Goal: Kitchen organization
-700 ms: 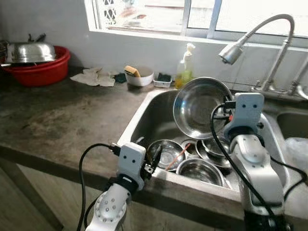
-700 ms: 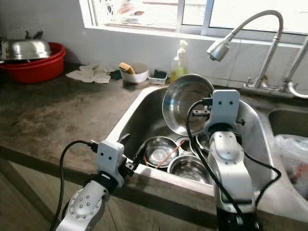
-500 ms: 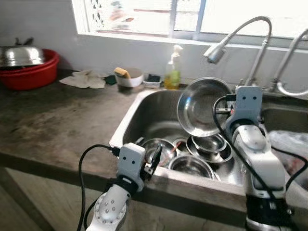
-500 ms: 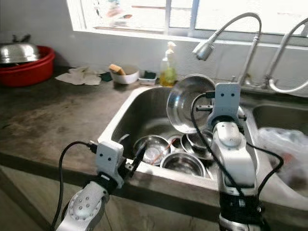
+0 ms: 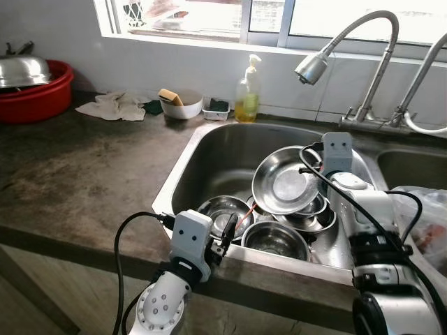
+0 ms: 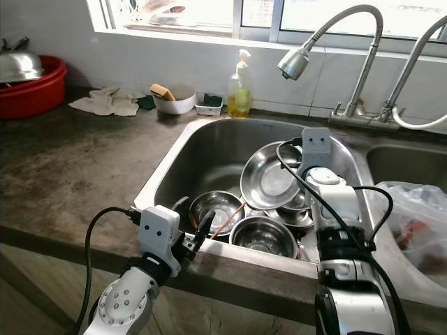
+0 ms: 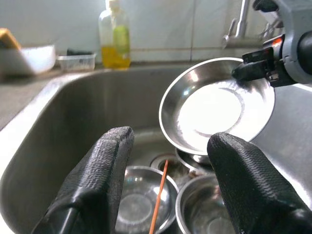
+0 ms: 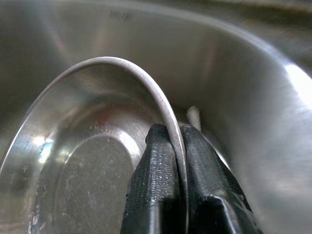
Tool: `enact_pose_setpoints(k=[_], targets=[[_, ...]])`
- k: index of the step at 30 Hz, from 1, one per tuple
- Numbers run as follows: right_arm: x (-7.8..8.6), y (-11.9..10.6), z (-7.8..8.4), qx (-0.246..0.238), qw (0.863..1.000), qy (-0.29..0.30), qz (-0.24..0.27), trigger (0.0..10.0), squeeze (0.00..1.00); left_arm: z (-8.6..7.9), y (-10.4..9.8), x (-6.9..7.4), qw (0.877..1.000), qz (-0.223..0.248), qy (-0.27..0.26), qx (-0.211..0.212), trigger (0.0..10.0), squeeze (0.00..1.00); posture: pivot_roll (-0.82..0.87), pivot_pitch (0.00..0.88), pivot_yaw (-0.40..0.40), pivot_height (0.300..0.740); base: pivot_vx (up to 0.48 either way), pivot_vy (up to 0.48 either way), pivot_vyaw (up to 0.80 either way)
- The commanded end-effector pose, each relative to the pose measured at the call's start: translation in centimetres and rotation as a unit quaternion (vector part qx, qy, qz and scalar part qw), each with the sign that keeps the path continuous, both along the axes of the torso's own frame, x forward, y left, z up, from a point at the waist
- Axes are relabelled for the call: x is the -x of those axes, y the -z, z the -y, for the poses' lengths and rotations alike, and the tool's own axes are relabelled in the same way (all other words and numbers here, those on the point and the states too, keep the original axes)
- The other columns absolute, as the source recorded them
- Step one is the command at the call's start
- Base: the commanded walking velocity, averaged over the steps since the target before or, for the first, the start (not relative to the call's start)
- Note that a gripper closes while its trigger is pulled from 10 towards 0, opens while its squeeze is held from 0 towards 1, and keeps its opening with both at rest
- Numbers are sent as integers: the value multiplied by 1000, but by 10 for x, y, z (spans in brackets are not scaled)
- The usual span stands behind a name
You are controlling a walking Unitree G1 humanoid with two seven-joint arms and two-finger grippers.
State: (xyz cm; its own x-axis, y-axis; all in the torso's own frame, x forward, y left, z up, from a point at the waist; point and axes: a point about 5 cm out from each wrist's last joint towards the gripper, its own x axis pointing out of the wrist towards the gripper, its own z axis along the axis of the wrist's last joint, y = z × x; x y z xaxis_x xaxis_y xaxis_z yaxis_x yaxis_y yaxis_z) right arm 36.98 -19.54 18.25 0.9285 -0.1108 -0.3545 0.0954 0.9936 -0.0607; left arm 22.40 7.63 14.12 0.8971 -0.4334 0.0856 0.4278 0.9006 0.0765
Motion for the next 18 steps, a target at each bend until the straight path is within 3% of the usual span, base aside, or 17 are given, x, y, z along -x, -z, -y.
enact_pose_setpoints(k=[1,7,13,14,15,18], targets=[[-6,-4,-2,-16,1000,-15,1,10000,0,0,-5,5,1000,7,-1,-2,10000,0,87,76,-77,740,0,0,0],[-9,14,-15,-57,996,-55,-38,10000,0,-2,-4,9,1000,-2,-4,-4,10000,0,94,92,-77,740,0,0,0],[-8,25,-21,-59,993,-85,-61,10000,0,-3,-5,10,1000,-4,-3,-5,10000,0,100,99,-73,740,0,0,0],[-7,26,-22,-57,993,-86,-61,10000,949,-3,-5,10,1000,-5,-1,-7,10000,0,102,99,-69,740,0,0,0],[-7,26,-23,-57,993,-86,-61,10000,1000,-3,-5,10,1000,-5,0,-7,10000,0,102,99,-69,740,0,0,0],[-8,25,-22,-57,993,-89,-50,10000,1000,-3,-6,9,1000,-3,-4,-7,10000,0,108,98,-76,740,0,0,0]])
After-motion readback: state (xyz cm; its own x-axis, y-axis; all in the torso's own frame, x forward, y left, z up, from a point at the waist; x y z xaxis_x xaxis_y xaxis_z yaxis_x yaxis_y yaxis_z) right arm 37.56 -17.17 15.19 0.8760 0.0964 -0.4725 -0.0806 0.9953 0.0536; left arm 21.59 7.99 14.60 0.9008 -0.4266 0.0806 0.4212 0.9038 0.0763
